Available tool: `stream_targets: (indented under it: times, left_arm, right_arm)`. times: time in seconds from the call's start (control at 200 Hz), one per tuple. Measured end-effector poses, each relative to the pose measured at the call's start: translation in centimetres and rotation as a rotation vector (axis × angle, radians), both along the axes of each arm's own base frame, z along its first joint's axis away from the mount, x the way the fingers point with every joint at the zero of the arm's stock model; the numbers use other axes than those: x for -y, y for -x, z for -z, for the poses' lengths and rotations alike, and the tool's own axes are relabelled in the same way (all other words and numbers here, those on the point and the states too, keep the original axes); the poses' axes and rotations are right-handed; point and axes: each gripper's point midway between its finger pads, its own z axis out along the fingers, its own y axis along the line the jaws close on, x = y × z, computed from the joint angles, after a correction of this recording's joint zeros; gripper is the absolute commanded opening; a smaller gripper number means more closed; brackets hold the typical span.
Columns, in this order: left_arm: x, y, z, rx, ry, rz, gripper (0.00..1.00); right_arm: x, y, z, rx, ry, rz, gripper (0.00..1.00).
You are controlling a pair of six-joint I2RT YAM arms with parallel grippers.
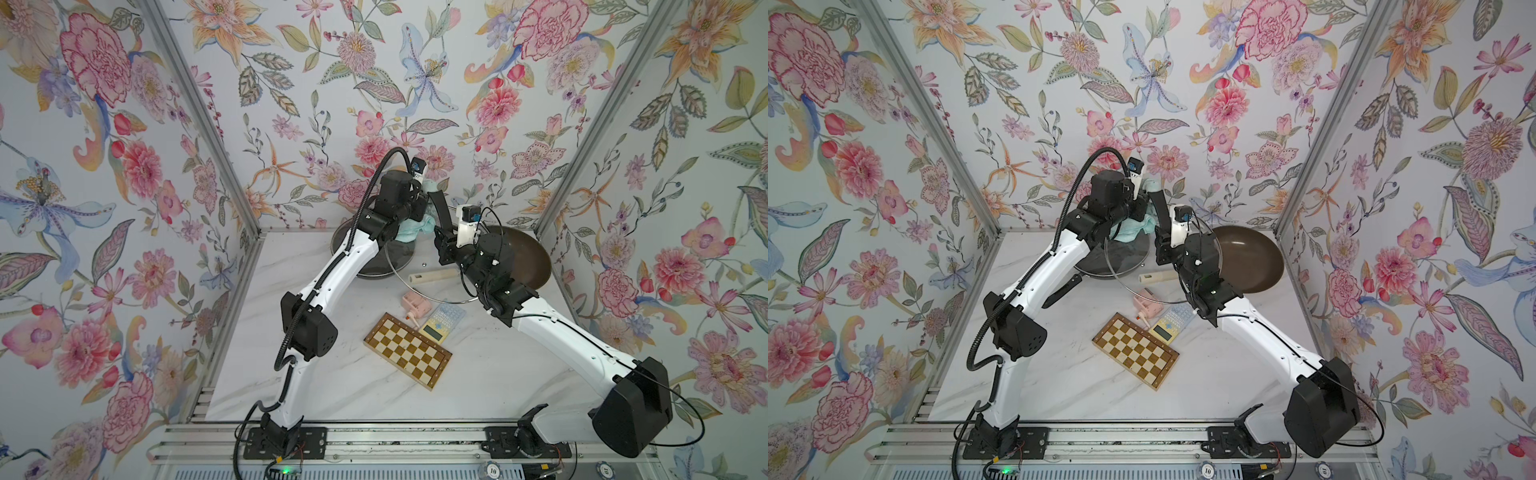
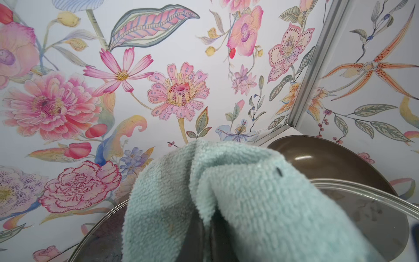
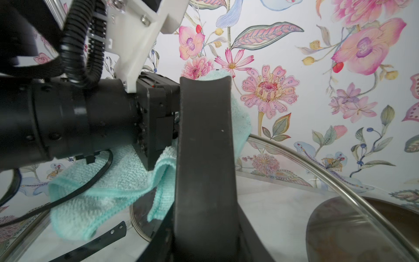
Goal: Wipe the pot lid with a cloth
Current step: Wipe the pot lid.
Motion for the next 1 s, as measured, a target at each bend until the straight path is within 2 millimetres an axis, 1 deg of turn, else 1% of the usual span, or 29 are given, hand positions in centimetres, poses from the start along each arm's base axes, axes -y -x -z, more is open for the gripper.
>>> stream_targets:
  times: [0.065, 0.145, 0.24, 0.305, 0.405, 0.5, 0.555, 0.61, 0.67, 0.811, 0.886, 1.001]
  left_arm:
    - [0.1, 0.3, 0.6, -0.007, -0.002, 0.003, 0.00]
    - [0.2, 1.5, 2.4, -0.041, -0.031, 0.008, 0.00]
    - [0.6, 4.0, 4.6, -0.086, -0.066, 0.020, 0.00]
    - [0.9, 6.0, 5.9, -0.117, -0.077, 0.035, 0.00]
    - [1.3, 8.5, 7.6, -0.162, -0.074, 0.045, 0.00]
    - [1.7, 9.9, 8.6, -0.194, -0.064, 0.056, 0.00]
    - [2.2, 10.3, 8.8, -0.206, -0.057, 0.070, 0.00]
    - [2.6, 10.7, 9.1, -0.219, -0.049, 0.091, 0.00]
    - [3.0, 11.1, 9.2, -0.226, -0.040, 0.110, 0.00]
    - [2.7, 11.2, 9.1, -0.225, -0.041, 0.106, 0.00]
    - [2.1, 11.0, 8.8, -0.225, -0.039, 0.097, 0.00]
    - [1.4, 10.5, 8.2, -0.220, -0.033, 0.084, 0.00]
  right_arm:
    - [0.1, -0.1, 0.1, -0.001, 0.005, 0.007, 0.00]
    - [0.4, -0.6, 0.7, -0.016, 0.003, 0.033, 0.00]
    - [1.6, -2.4, 2.7, -0.074, -0.035, 0.120, 0.00]
    - [3.1, -4.1, 4.5, -0.121, -0.087, 0.206, 0.00]
    - [6.5, -6.5, 7.4, -0.190, -0.180, 0.366, 0.00]
    - [9.1, -7.7, 9.4, -0.225, -0.252, 0.493, 0.00]
    - [10.0, -8.1, 10.0, -0.228, -0.286, 0.551, 0.00]
    - [10.4, -8.5, 10.1, -0.222, -0.310, 0.590, 0.00]
    - [10.1, -8.8, 9.8, -0.208, -0.316, 0.597, 0.00]
    - [8.9, -8.8, 7.7, -0.147, -0.276, 0.563, 0.00]
    - [8.3, -8.9, 6.7, -0.112, -0.239, 0.526, 0.00]
    - [7.0, -8.0, 5.0, -0.074, -0.141, 0.428, 0.00]
